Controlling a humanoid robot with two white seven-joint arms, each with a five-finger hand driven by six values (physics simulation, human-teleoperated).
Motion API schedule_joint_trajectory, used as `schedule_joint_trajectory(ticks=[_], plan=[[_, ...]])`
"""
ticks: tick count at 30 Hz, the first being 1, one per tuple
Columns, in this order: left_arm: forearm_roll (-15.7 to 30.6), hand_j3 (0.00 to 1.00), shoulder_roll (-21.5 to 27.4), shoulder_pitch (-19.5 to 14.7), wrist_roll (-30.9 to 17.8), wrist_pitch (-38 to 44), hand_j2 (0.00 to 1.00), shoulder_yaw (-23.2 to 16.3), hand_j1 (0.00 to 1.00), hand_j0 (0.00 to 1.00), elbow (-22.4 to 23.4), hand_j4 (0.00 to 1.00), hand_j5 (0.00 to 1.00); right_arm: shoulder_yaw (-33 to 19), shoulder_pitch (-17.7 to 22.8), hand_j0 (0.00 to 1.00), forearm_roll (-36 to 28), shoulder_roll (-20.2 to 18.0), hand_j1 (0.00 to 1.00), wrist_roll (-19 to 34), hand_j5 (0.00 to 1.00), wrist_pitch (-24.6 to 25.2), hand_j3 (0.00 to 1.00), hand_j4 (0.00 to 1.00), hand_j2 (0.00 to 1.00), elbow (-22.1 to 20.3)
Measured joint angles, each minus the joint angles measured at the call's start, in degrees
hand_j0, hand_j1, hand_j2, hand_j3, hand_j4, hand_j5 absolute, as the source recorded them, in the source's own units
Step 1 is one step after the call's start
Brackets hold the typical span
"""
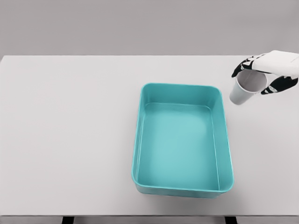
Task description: Put the paper cup into the basket with your right arm
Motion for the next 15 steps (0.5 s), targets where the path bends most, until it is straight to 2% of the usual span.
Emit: schedule_joint_trajectory(ticks=[15], plan=[[0.0, 1.00, 0.0, 0.0, 0.0, 0.0, 1.00, 0.0, 1.00, 1.00, 0.0, 1.00, 1.00, -0.1, -2.2, 0.76, -3.3, 0.1, 0.76, 0.0, 0.76, -2.7, 0.76, 0.76, 0.76, 0.0]])
